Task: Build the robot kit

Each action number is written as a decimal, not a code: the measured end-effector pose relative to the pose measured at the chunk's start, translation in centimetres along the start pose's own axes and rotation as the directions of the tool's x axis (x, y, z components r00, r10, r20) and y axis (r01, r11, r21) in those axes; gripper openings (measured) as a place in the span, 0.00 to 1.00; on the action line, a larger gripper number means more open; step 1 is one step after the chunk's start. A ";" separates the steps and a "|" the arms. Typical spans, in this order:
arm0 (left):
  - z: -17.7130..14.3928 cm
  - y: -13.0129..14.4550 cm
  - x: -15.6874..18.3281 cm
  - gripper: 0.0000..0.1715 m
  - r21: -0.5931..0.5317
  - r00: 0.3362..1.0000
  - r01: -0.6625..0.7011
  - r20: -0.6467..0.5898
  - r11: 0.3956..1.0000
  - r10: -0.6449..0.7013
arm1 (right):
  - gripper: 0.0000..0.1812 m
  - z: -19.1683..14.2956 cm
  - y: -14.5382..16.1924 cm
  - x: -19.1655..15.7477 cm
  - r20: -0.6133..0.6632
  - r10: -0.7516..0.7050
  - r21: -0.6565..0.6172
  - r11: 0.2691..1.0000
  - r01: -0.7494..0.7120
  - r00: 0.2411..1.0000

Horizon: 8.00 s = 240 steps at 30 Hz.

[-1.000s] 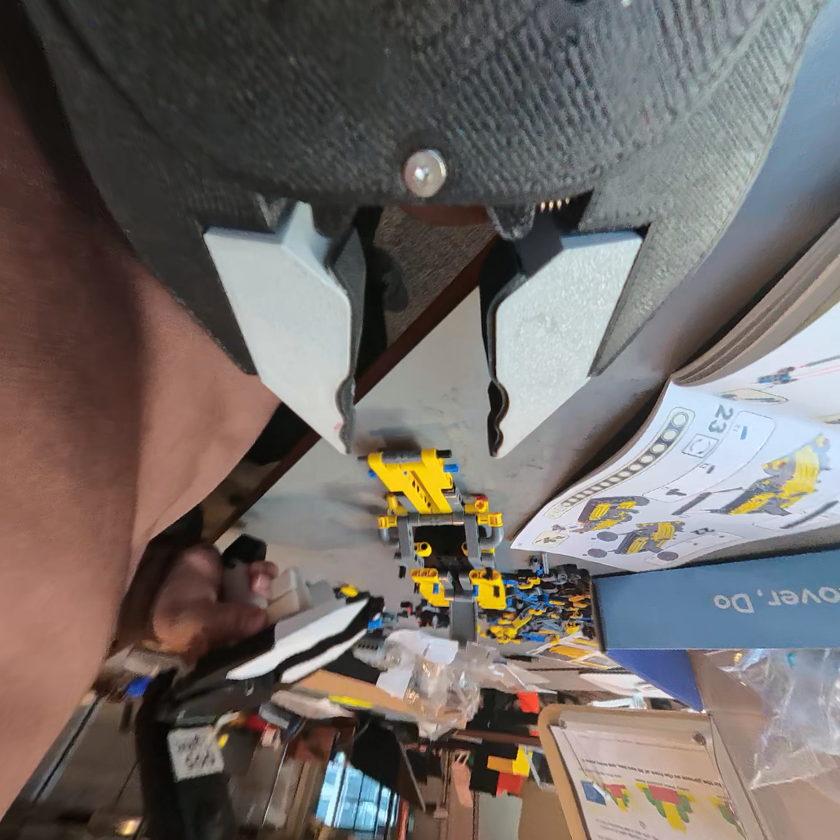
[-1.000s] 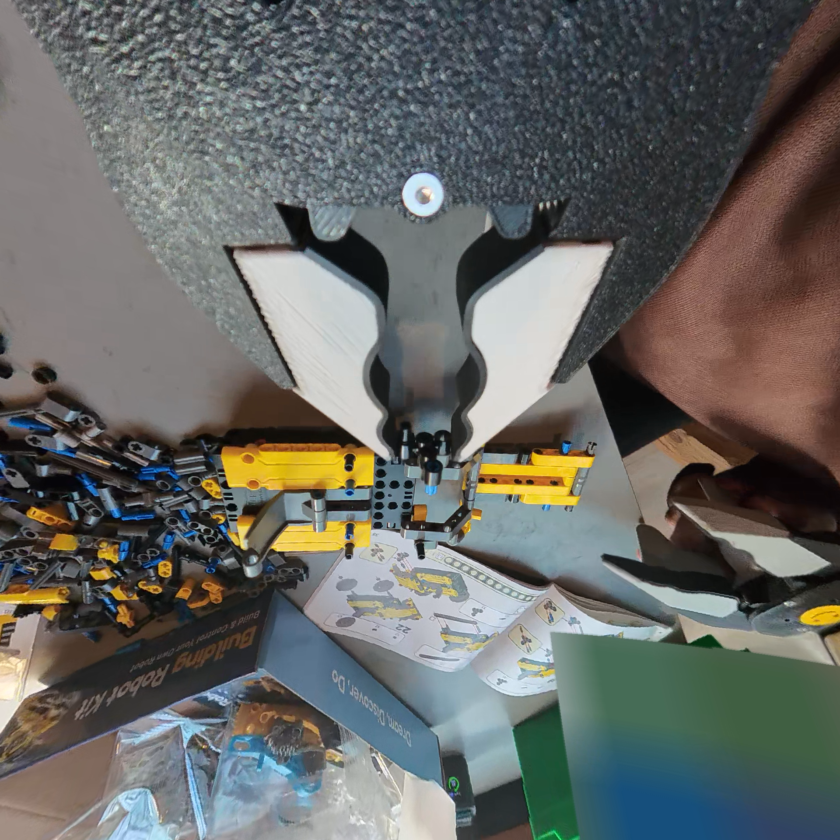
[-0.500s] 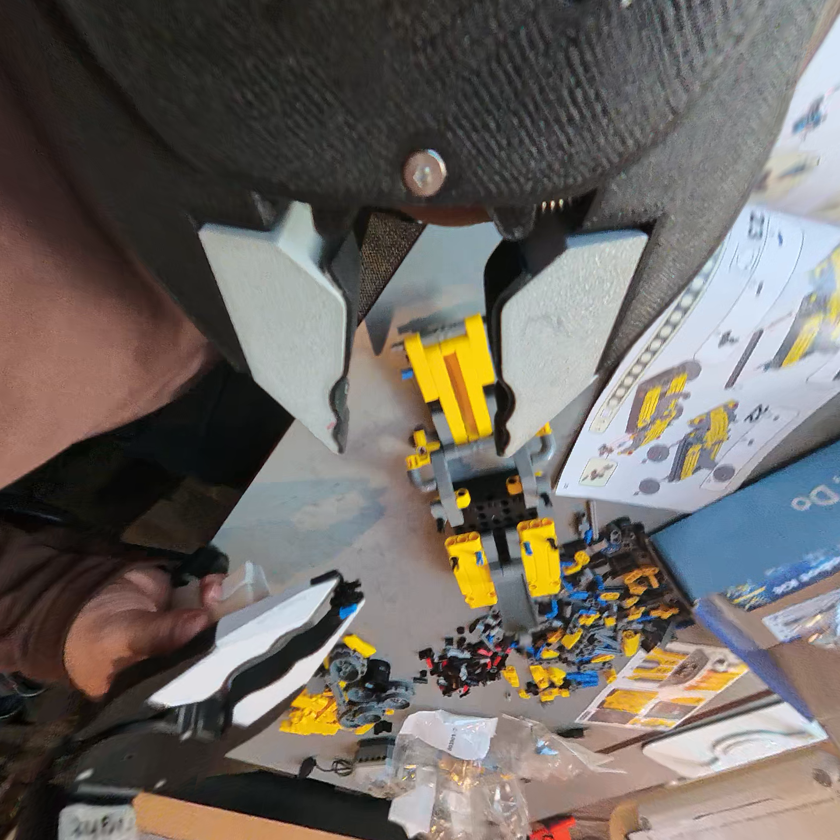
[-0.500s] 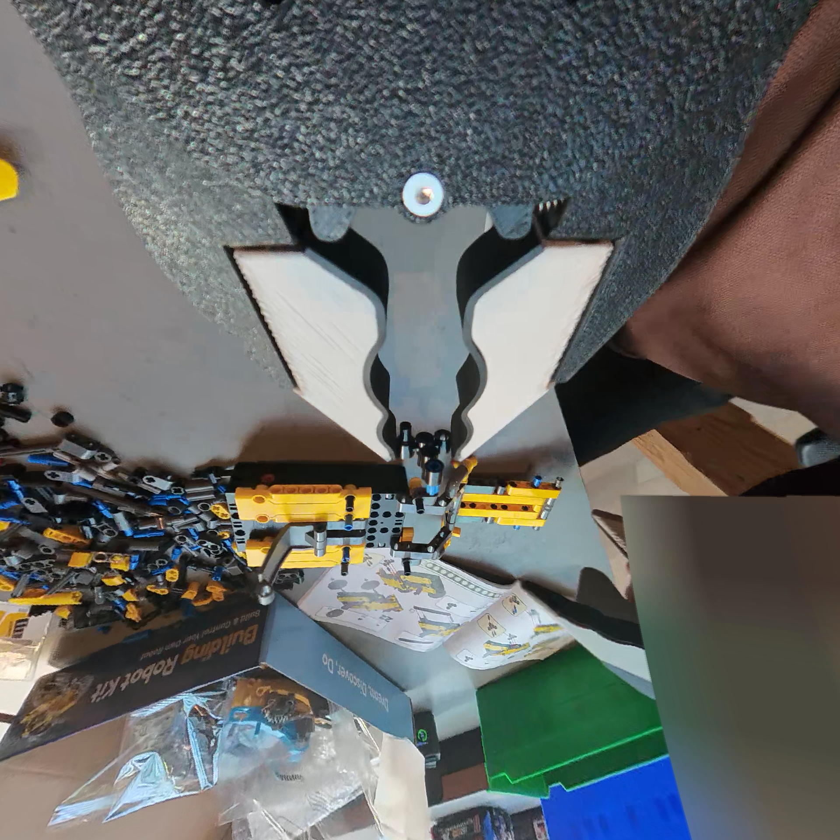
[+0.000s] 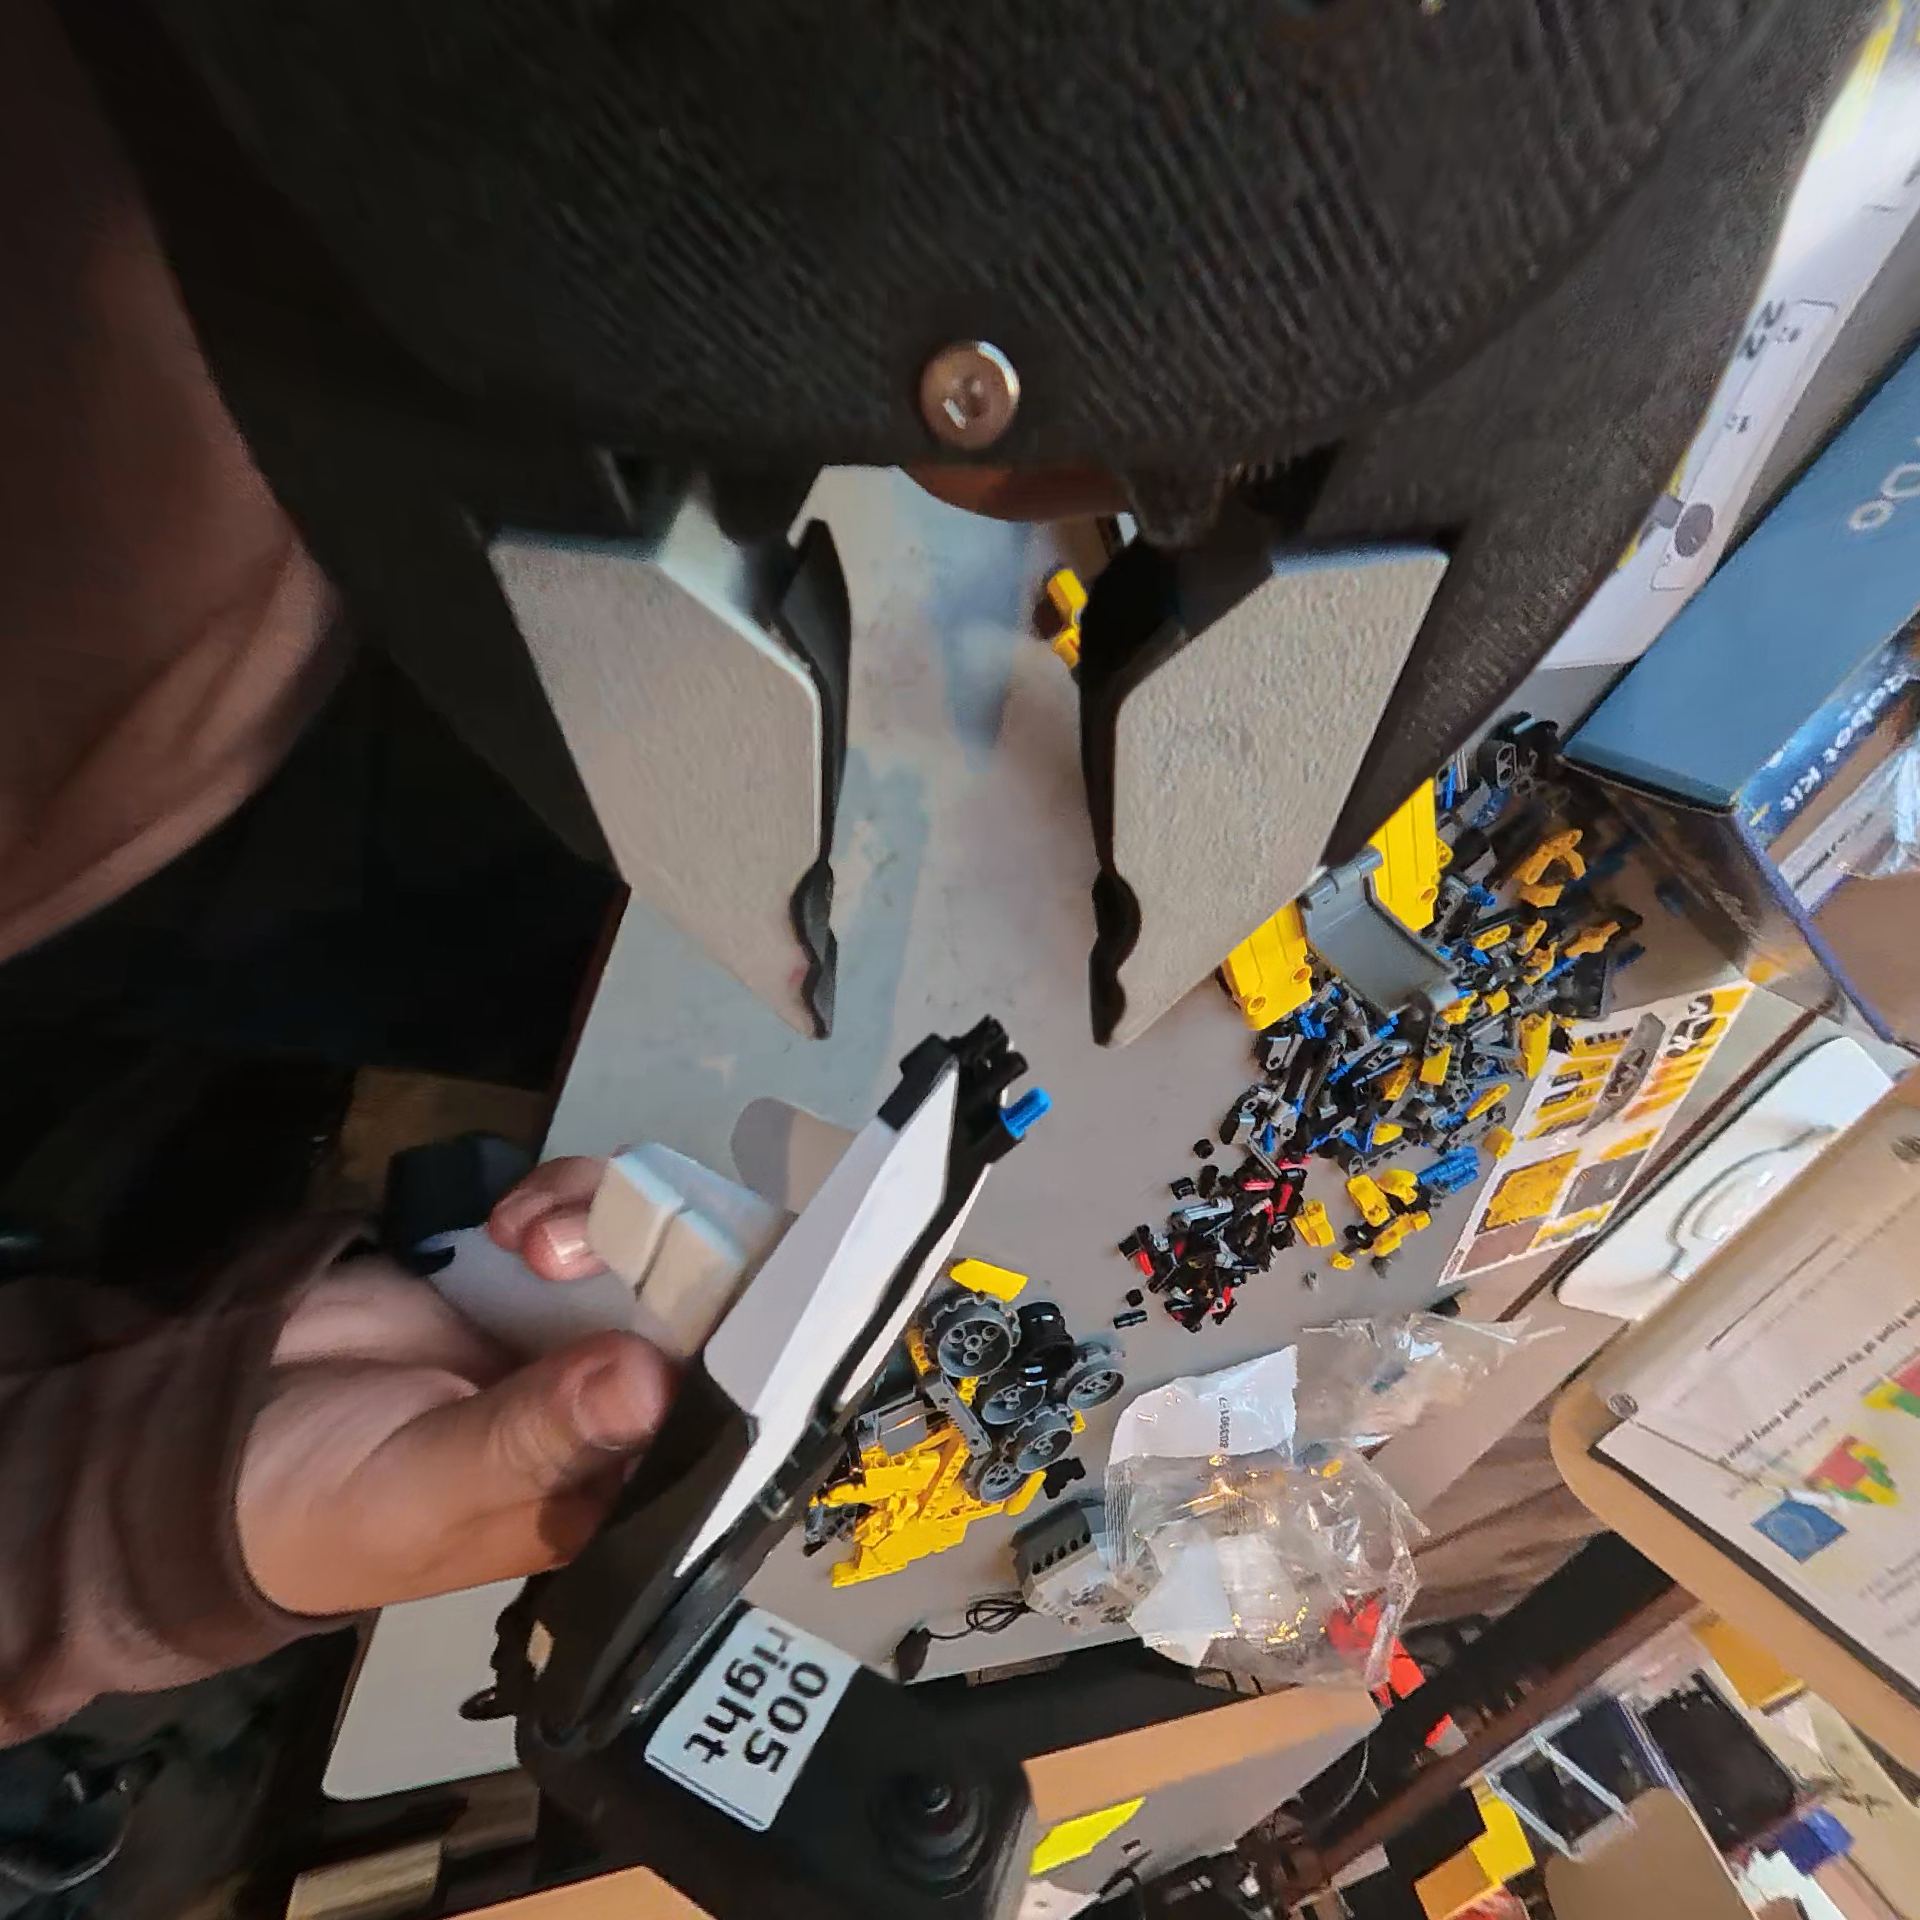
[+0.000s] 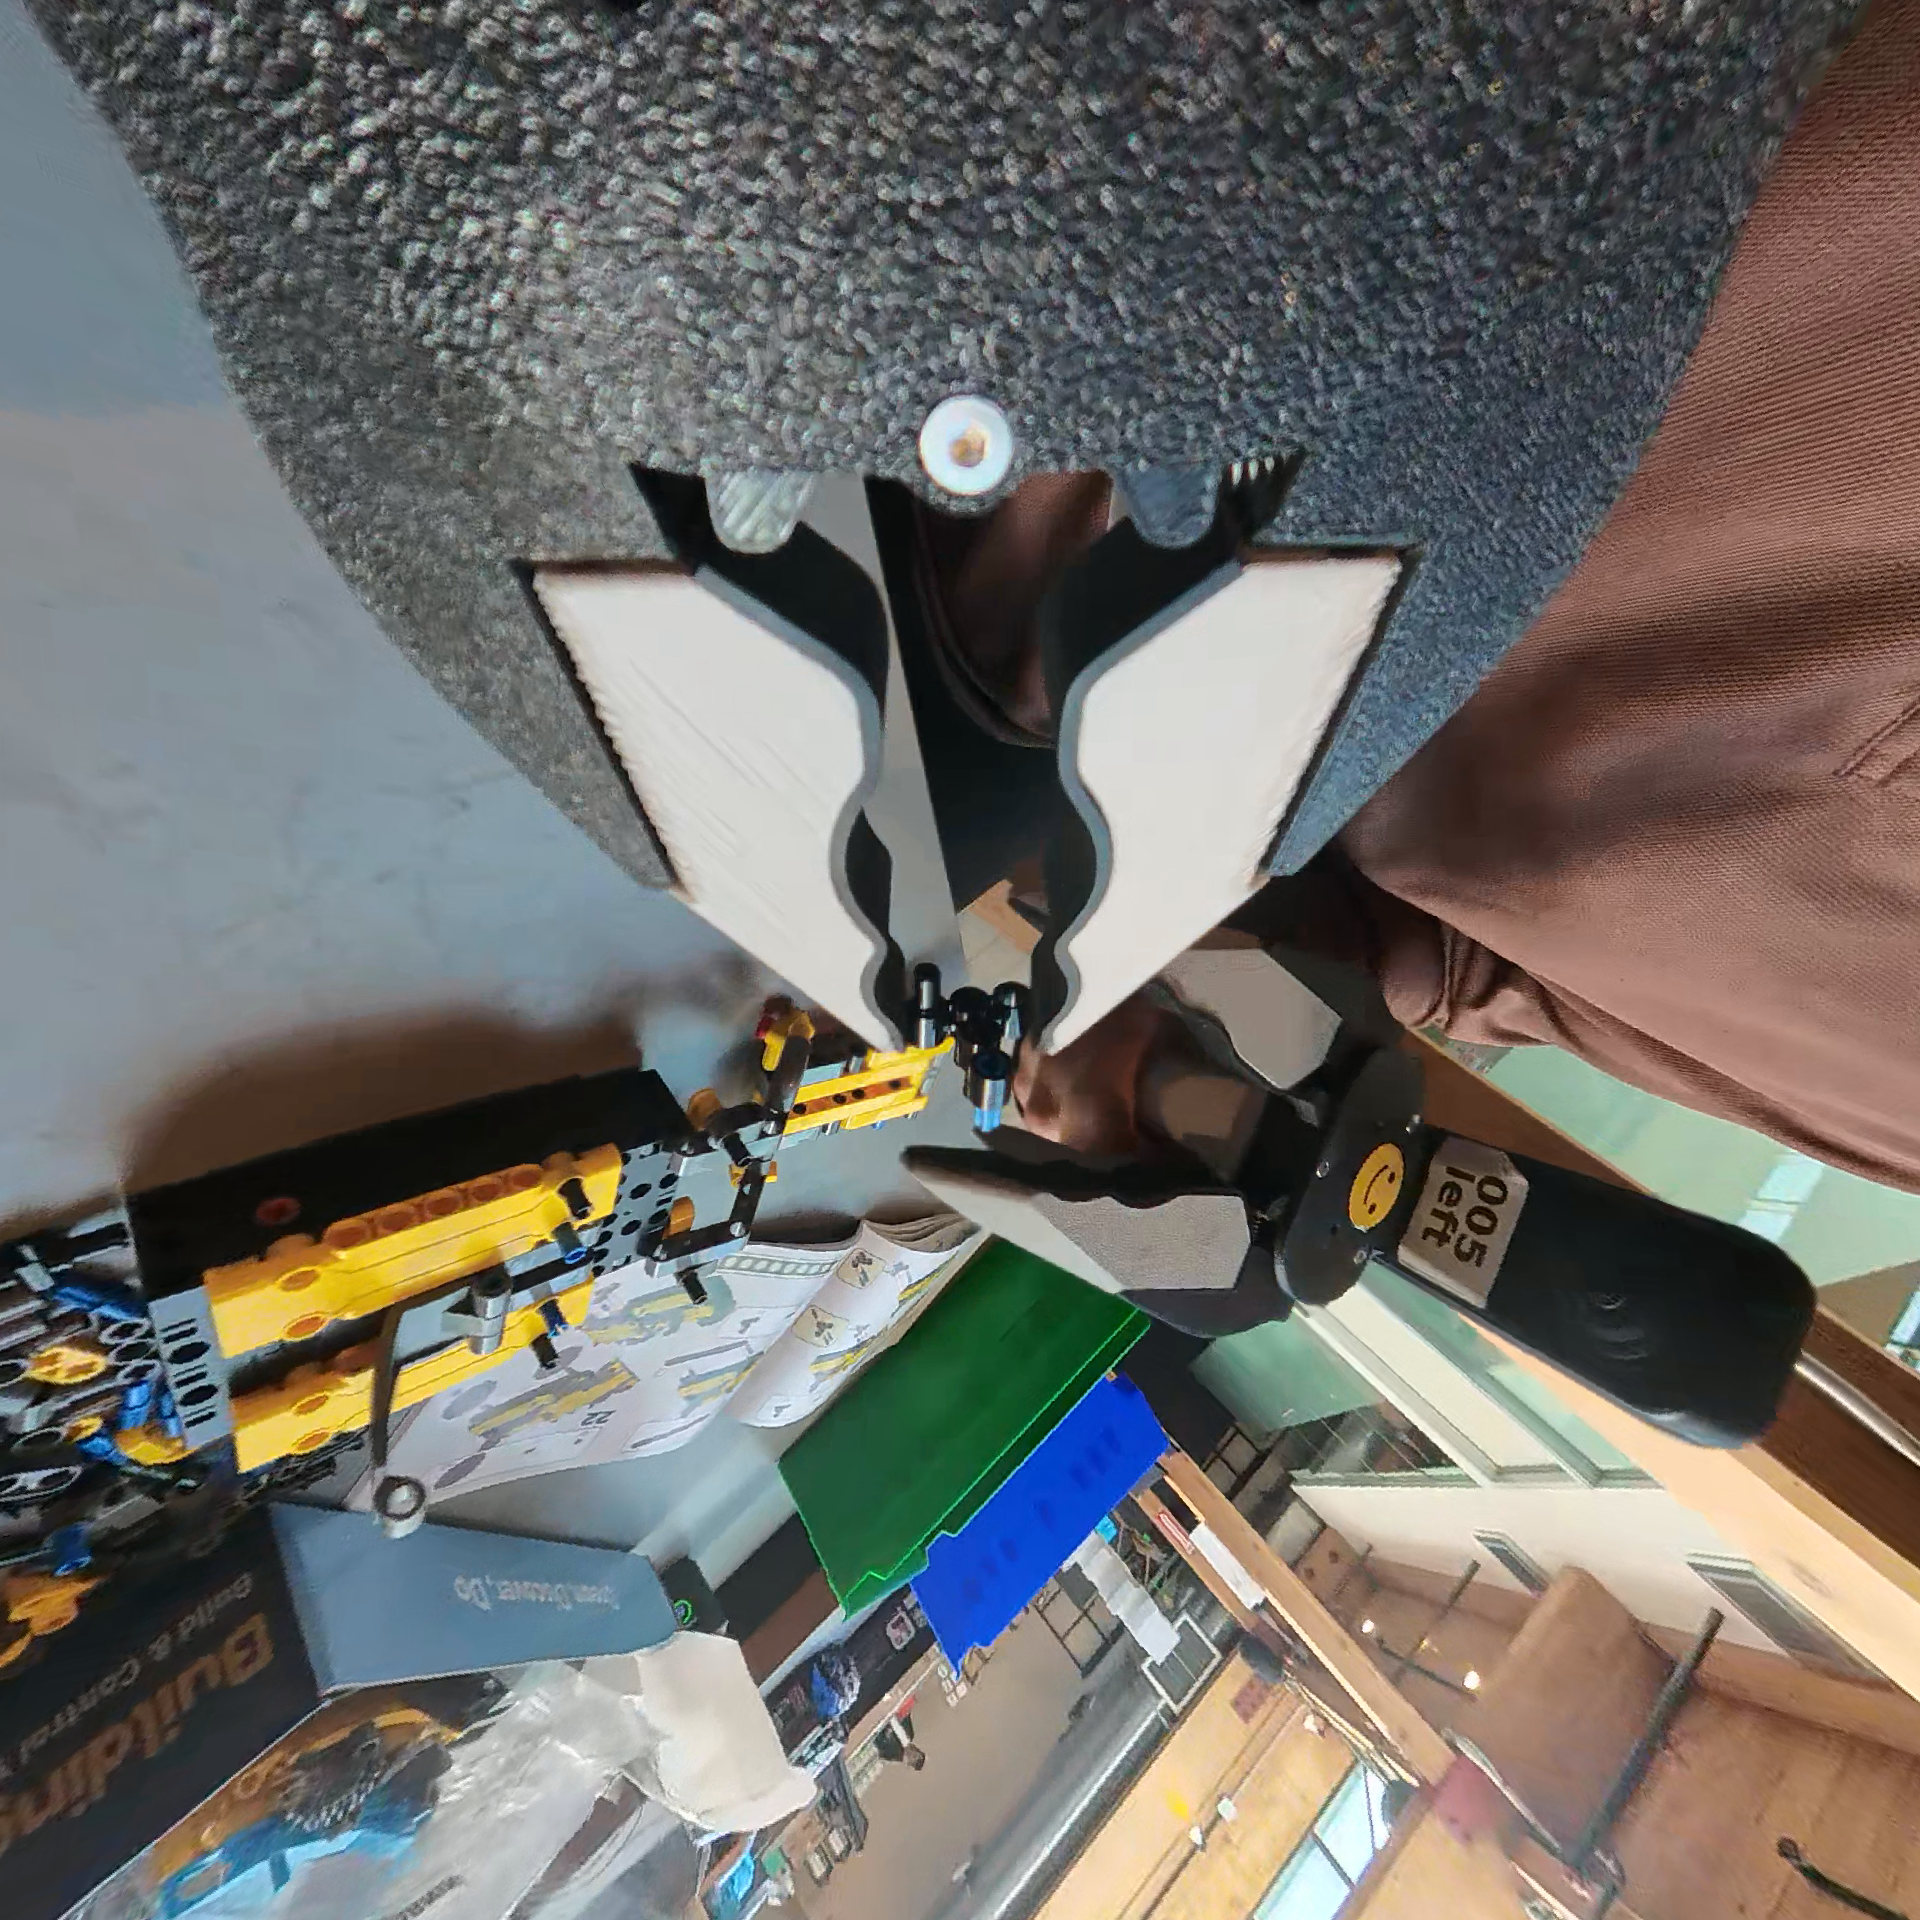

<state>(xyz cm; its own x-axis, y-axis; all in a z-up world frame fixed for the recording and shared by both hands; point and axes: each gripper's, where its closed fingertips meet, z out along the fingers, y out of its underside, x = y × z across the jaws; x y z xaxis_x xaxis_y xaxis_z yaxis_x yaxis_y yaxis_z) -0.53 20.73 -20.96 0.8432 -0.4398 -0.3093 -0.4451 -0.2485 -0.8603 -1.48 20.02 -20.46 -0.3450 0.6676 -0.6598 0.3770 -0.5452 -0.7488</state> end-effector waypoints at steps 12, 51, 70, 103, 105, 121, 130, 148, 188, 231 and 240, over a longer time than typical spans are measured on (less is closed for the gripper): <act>-0.7 1.1 -0.7 0.15 -0.035 0.966 -0.165 0.196 0.986 0.168 | 0.11 1.2 0.6 0.7 -0.021 0.079 -0.019 0.997 -0.080 0.997; 0.2 1.9 -1.8 0.08 0.040 0.926 -0.105 0.368 0.994 0.083 | 0.02 0.9 -0.1 1.2 -0.086 -0.035 -0.026 0.999 0.032 0.996; -0.3 2.3 -2.1 0.08 -0.011 0.881 -0.196 0.438 0.980 0.181 | 0.02 1.7 0.1 1.2 -0.177 -0.265 -0.074 0.964 0.255 0.948; -3.2 6.5 -6.3 0.34 -0.143 0.940 0.297 0.219 0.944 -0.263 | 0.02 3.0 2.0 6.0 -0.348 -0.431 -0.399 0.871 0.285 0.832; -3.0 7.5 -7.4 0.39 -0.209 0.933 0.349 0.170 0.913 -0.317 | 0.02 3.7 2.1 6.6 -0.344 -0.445 -0.428 0.858 0.283 0.827; -2.1 7.6 -9.1 0.33 -0.319 0.878 0.375 -0.181 0.870 -0.444 | 0.02 5.2 1.7 8.0 -0.344 -0.475 -0.470 0.834 0.289 0.810; 0.1 10.4 -8.8 0.23 -0.474 0.864 0.261 -0.273 0.841 -0.423 | 0.02 5.3 1.8 8.2 -0.340 -0.465 -0.473 0.836 0.279 0.818; 1.1 11.0 -8.2 0.30 -0.493 0.831 0.265 -0.320 0.829 -0.456 | 0.02 5.2 1.8 8.5 -0.337 -0.450 -0.479 0.838 0.261 0.827; 0.1 8.2 -10.4 0.20 -0.446 0.875 0.359 -0.145 0.820 -0.463 | 0.01 3.5 1.2 8.2 -0.350 -0.466 -0.438 0.848 0.298 0.812; 1.5 7.7 -5.3 0.11 -0.425 0.878 0.280 -0.250 0.861 -0.409 | 0.02 4.1 1.0 8.9 -0.351 -0.696 -0.542 0.697 0.470 0.627; 1.4 7.7 -5.4 0.11 -0.406 0.881 0.283 -0.250 0.869 -0.403 | 0.01 4.2 1.0 9.1 -0.364 -0.601 -0.509 0.768 0.389 0.711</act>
<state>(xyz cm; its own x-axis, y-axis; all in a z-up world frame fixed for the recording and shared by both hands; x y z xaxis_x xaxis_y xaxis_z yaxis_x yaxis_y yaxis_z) -8.05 22.42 -26.51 0.8464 -0.5028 0.1755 -0.2710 -0.6903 -0.6708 -7.88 23.48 -27.48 -0.1590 0.9873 0.0043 0.5926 0.0989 -0.7994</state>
